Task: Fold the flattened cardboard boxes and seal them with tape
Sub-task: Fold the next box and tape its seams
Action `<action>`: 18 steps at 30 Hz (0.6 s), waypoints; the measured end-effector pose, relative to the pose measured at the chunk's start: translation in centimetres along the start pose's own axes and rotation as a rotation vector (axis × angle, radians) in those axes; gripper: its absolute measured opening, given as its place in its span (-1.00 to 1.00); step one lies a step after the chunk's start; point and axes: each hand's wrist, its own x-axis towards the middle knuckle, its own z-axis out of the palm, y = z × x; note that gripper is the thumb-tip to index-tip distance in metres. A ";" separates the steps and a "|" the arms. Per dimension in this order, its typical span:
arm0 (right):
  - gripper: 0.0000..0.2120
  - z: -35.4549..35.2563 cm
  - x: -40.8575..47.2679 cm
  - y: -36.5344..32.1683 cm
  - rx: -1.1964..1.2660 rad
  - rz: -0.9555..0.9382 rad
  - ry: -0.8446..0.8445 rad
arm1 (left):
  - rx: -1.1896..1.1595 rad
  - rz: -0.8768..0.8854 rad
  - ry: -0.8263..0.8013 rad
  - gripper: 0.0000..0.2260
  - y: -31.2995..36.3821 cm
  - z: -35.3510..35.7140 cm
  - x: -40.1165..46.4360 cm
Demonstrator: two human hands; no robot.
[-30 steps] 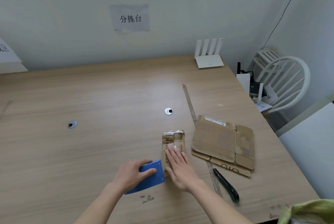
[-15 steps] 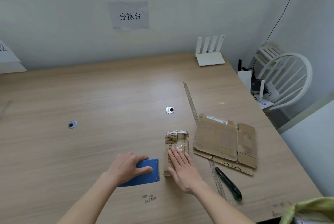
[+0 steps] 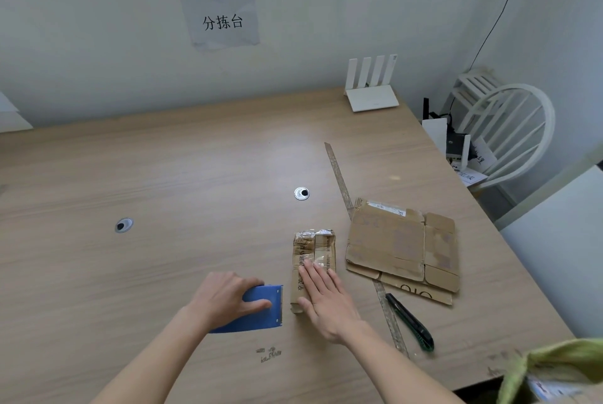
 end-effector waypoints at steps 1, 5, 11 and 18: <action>-0.38 0.1 0.1 -0.2 -0.011 -0.012 0.042 | 0.019 -0.013 0.002 -0.45 0.1 0.3 0.0; -0.37 0.1 0.2 -0.2 -0.005 -0.020 0.091 | 0.039 -0.041 0.018 -0.25 0.6 2.1 0.3; -0.37 0.4 0.1 -0.4 0.014 -0.012 0.071 | 0.186 -0.078 -0.038 -0.57 2.0 2.9 1.5; -0.35 0.5 -1.7 1.8 0.055 0.006 0.044 | 0.071 -0.144 0.111 -0.61 0.0 6.3 0.3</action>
